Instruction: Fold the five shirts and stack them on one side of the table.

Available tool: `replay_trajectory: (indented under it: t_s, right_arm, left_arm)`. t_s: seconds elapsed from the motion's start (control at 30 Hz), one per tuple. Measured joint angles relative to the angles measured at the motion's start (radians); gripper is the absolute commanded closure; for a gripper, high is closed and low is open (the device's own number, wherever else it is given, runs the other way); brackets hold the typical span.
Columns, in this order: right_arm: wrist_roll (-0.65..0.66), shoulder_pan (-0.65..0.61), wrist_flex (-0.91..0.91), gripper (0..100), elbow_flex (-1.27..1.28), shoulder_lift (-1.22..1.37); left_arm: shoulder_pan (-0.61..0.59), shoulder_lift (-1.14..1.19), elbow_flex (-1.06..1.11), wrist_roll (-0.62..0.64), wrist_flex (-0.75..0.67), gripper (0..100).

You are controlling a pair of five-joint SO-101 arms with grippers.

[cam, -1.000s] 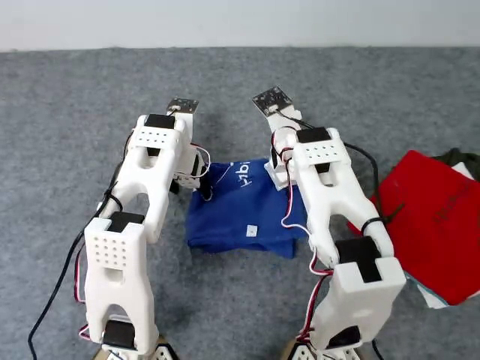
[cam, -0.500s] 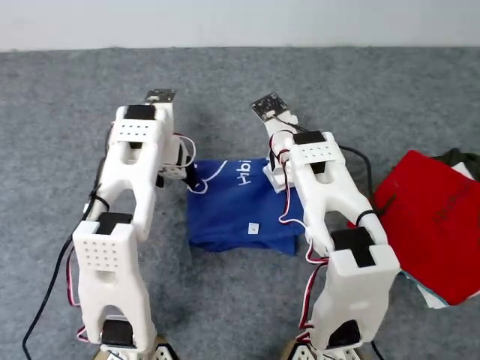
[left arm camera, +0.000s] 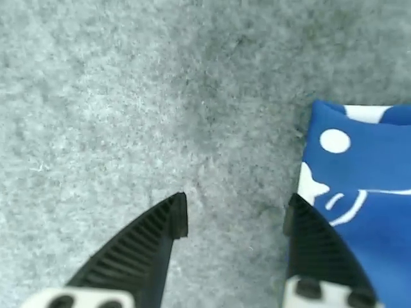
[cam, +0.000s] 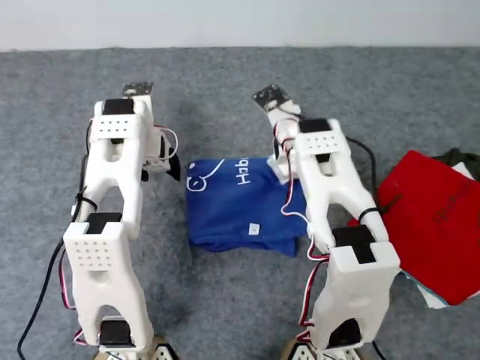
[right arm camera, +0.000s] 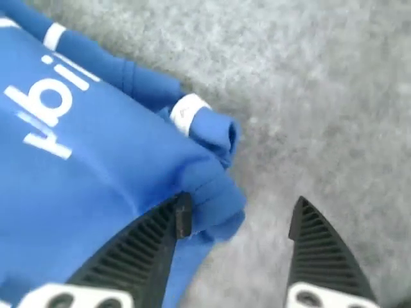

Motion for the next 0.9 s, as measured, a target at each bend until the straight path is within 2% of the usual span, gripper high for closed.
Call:
replay_trajectory:
  t_s: [0.13,0.27,0.67,0.9]
  right_arm:
    - [0.0,-0.003,0.239,74.0,-0.098,0.009]
    - [0.0,-0.006,0.316,73.9,-0.109,0.009]
    - [-0.057,-0.112,0.367,73.9,-0.109,0.023]
    - [-0.1,-0.11,0.186,73.9,-0.104,0.196]
  left_arm:
    - [0.0,0.0,-0.023,0.0,0.029,75]
    - [0.0,0.0,-0.023,0.0,0.048,75]
    - [0.0,0.0,-0.023,0.0,0.052,75]
    - [0.0,0.0,-0.023,0.0,0.052,75]
